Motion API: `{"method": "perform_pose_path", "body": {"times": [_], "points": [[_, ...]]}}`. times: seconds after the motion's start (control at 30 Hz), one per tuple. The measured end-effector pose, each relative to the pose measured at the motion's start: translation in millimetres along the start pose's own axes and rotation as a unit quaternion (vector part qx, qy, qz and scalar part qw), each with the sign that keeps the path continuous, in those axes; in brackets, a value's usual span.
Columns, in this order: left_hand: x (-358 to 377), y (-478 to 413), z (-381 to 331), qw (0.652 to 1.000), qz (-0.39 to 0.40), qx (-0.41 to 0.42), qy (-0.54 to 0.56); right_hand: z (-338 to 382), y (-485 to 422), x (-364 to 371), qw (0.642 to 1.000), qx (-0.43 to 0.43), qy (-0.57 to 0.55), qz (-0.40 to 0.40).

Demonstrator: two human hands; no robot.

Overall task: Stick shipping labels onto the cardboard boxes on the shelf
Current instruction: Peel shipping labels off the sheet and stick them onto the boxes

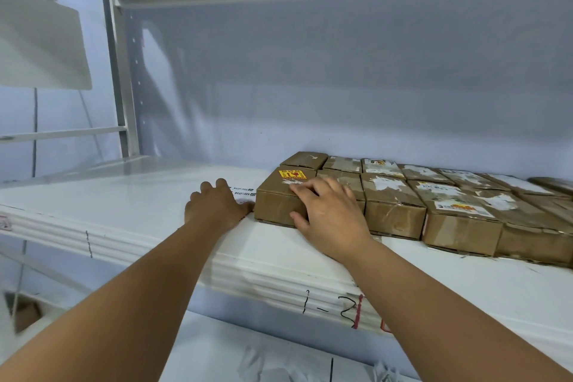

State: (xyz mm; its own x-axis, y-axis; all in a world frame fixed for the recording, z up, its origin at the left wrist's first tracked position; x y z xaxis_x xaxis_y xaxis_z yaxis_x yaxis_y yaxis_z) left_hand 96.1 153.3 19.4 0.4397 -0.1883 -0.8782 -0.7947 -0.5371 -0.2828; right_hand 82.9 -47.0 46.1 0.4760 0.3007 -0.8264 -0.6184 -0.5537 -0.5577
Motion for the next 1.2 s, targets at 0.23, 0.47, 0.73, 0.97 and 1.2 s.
{"method": "perform_pose_path", "body": {"times": [0.23, 0.47, 0.73, 0.97, 1.2], "points": [[-16.5, 5.8, -5.9, 0.996, -0.091, -0.002, -0.004, -1.5, -1.5, -0.2, 1.000, -0.006, 0.002, -0.009], [-61.2, 28.9, -6.0, 0.916, -0.271, 0.045, 0.292, -5.2, -4.9, 3.6, 0.999, -0.007, 0.000, -0.041], [-83.7, 65.8, 0.7, 0.788, -0.203, -0.065, 0.577, 19.0, 4.1, -30.1, 0.973, 0.030, -0.221, -0.065], [-71.9, 113.9, -58.2, 0.707, -0.027, -0.064, 0.704, 20.6, 40.0, -54.5, 0.755, 0.223, -0.612, -0.077], [-39.7, 171.4, -134.0, 0.717, 0.192, 0.047, 0.668, -61.0, 111.2, -79.4, 0.639, 0.356, -0.656, -0.188]]}}
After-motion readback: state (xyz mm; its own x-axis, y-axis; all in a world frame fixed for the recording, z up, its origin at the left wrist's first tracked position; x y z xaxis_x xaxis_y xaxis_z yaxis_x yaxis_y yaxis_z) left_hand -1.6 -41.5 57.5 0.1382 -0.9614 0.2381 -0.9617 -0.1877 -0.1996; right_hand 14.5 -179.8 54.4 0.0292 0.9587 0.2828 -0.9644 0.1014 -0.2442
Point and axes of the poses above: each hand's wrist, its own y-axis away from the middle knuckle, its own x-axis out of the palm, z = x × y, the point moved 6 cm from there along -y, towards the middle knuckle, and after that the axes turned 2 degrees about -x, right-handed, at the moved point
